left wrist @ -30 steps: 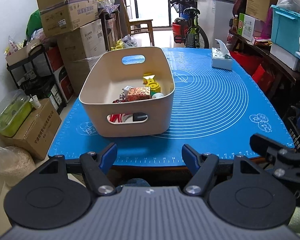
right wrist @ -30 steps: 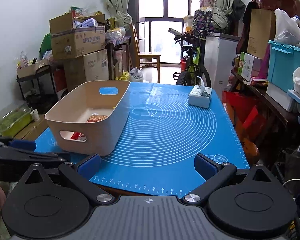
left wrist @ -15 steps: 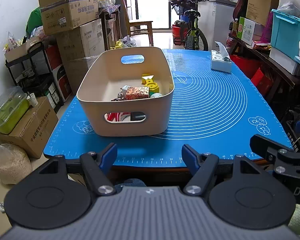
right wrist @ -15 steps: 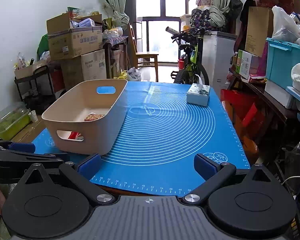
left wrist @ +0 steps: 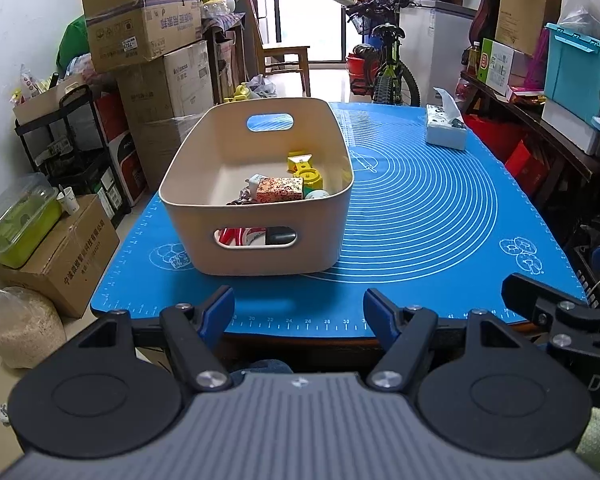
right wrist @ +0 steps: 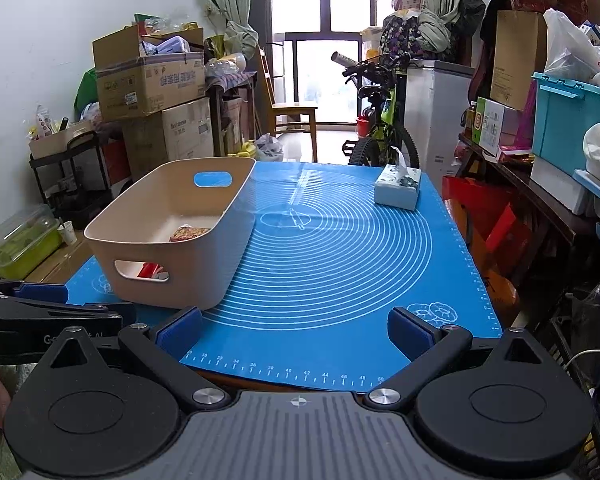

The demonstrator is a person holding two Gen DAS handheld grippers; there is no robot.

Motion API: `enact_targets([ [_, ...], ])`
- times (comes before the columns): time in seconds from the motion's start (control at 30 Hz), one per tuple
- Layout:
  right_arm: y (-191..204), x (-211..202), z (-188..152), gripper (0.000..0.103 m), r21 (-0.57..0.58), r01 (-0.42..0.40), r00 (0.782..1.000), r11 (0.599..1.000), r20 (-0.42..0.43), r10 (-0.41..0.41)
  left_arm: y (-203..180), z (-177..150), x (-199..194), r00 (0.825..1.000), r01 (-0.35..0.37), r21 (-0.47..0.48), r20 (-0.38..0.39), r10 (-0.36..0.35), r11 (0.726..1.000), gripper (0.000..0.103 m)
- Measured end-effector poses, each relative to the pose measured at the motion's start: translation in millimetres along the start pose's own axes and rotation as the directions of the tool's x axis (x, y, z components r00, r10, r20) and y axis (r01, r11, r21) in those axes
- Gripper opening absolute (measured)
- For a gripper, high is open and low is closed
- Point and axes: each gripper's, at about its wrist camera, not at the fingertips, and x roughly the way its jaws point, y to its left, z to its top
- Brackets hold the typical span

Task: Organize rigid objects

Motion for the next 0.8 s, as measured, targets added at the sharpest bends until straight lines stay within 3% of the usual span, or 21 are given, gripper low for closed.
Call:
enact_targets([
  [0.8,-1.1,-0.2,0.3,0.099,-0.018,0.003,1.000,1.000,0.003,-0.003,-0.4,-0.7,-1.0,1.000,0.000,-0.002,0.004,0.000,1.000,0.072],
])
